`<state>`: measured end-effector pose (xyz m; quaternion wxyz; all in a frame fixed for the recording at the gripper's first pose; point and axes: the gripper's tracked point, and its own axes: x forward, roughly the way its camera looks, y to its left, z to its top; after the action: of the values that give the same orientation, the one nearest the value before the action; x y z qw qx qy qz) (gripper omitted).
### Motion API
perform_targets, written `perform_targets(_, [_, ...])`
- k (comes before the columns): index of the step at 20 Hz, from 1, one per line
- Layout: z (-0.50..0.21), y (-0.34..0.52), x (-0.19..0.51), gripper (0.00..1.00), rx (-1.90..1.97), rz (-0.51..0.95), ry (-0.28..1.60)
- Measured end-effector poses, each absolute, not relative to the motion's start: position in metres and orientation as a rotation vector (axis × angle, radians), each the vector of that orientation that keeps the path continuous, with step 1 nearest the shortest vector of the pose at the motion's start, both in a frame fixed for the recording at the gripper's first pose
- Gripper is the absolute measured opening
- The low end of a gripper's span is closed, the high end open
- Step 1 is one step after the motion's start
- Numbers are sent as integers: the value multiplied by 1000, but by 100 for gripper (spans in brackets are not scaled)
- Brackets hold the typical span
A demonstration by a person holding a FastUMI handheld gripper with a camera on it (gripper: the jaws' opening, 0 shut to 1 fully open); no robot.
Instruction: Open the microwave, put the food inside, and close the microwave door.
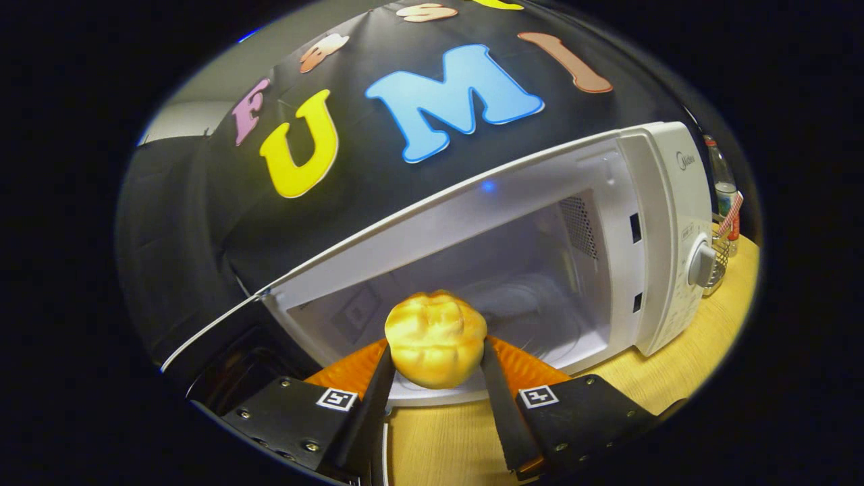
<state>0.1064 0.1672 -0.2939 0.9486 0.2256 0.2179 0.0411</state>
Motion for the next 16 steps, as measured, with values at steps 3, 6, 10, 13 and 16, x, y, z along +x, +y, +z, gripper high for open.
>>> perform_targets(3, [-309, 166, 115, 72, 470, 73, 481])
perform_targets(6, [-322, 158, 121, 72, 446, 52, 494])
perform_targets(10, [-343, 159, 124, 72, 495, 49, 555])
perform_targets(13, [-353, 166, 124, 72, 554, 74, 587])
perform_targets(16, [-355, 165, 126, 72, 539, 71, 578])
